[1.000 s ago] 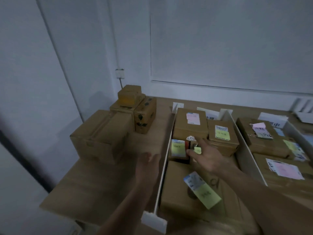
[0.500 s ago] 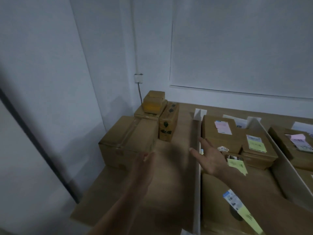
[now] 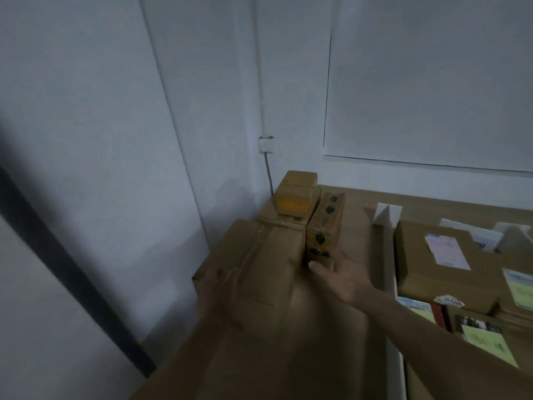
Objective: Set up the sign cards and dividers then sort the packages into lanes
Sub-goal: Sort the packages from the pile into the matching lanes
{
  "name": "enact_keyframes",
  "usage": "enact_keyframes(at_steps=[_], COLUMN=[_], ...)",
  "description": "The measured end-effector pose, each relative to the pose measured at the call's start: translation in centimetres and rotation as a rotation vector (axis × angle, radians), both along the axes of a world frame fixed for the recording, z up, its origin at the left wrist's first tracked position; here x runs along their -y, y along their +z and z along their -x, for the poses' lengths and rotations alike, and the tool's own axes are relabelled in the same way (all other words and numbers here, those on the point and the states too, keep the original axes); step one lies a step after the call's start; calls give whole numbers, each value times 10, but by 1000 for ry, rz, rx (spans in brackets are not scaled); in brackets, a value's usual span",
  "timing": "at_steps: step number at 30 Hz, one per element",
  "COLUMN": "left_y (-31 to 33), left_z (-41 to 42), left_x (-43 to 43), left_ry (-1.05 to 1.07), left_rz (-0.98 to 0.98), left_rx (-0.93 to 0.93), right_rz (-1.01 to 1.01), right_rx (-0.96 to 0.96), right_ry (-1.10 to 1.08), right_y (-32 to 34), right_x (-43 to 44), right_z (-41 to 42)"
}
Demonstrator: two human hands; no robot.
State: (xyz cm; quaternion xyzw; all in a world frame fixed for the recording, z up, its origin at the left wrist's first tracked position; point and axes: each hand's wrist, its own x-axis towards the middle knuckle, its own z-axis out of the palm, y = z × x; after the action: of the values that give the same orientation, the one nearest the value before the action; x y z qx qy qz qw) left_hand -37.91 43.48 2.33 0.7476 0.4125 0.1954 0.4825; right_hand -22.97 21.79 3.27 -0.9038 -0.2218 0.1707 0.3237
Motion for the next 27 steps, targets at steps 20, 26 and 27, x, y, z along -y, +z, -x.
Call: enact_keyframes(at_steps=[20, 26, 27], left_y=[-69, -89, -90], left_z=[-82, -91, -91], left_x=[-171, -185, -186], left_ry=[-239, -190, -169], left_rz=[59, 81, 105], left_rx=[-272, -357, -364], right_rz=[-113, -150, -171], right_rx=[-391, -493, -514], right_ry=[-269, -466, -495], right_y=[-53, -81, -86], right_x=[-143, -153, -152], right_z=[-4, -1, -2])
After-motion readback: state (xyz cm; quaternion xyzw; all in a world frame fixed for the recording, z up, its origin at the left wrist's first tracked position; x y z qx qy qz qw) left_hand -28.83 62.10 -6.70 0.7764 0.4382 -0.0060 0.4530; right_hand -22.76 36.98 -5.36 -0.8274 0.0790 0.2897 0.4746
